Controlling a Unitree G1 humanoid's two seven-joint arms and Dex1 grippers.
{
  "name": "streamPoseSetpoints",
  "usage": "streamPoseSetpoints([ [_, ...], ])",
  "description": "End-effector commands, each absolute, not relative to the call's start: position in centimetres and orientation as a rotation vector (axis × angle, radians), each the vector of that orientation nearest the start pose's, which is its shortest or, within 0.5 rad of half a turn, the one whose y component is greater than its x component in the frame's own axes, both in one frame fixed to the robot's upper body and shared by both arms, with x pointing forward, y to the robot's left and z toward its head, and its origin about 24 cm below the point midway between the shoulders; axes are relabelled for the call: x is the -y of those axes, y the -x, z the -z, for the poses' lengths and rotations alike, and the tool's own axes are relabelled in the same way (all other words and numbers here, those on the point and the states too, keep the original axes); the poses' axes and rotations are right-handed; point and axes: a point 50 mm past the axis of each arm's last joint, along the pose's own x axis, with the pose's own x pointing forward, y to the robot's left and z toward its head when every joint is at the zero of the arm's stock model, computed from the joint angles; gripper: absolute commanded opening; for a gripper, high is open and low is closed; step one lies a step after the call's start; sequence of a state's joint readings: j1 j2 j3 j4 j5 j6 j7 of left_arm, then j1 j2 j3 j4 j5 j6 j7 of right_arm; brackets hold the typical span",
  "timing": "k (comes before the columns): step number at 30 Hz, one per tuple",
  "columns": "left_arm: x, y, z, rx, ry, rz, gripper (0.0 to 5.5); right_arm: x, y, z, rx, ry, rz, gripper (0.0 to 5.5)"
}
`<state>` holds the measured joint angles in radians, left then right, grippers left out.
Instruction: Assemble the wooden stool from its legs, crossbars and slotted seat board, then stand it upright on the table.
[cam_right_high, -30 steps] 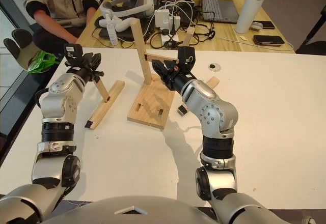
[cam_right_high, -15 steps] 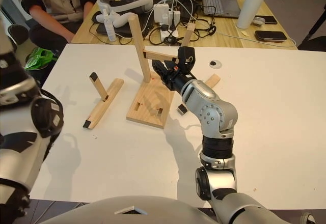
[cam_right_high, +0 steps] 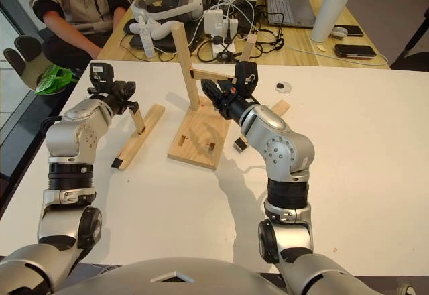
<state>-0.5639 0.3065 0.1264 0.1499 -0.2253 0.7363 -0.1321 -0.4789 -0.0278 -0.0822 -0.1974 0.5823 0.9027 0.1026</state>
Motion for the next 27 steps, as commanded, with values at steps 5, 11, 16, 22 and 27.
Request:
streamPoseSetpoints([
  [5,-19.2,-35.1,-15.6,-0.217,-0.037,0.100,1.42,8.8,-30.4,-14.7,-0.218,-0.412,-0.551,2.53],
  [11,-17.8,-34.7,-24.8,0.067,-0.026,0.166,1.42,8.9,-30.4,-14.7,-0.213,-0.411,-0.547,2.53],
  [16,-17.5,-34.2,-25.0,0.091,0.070,0.194,1.42,8.8,-30.3,-14.7,-0.215,-0.415,-0.545,2.53],
  [22,-17.3,-33.5,-9.6,-0.446,0.098,0.166,1.42,8.8,-30.4,-14.6,-0.215,-0.419,-0.544,2.53],
  [27,-19.0,-33.4,-6.9,-0.505,0.133,0.067,1.42,8.8,-30.4,-14.6,-0.215,-0.420,-0.545,2.53],
])
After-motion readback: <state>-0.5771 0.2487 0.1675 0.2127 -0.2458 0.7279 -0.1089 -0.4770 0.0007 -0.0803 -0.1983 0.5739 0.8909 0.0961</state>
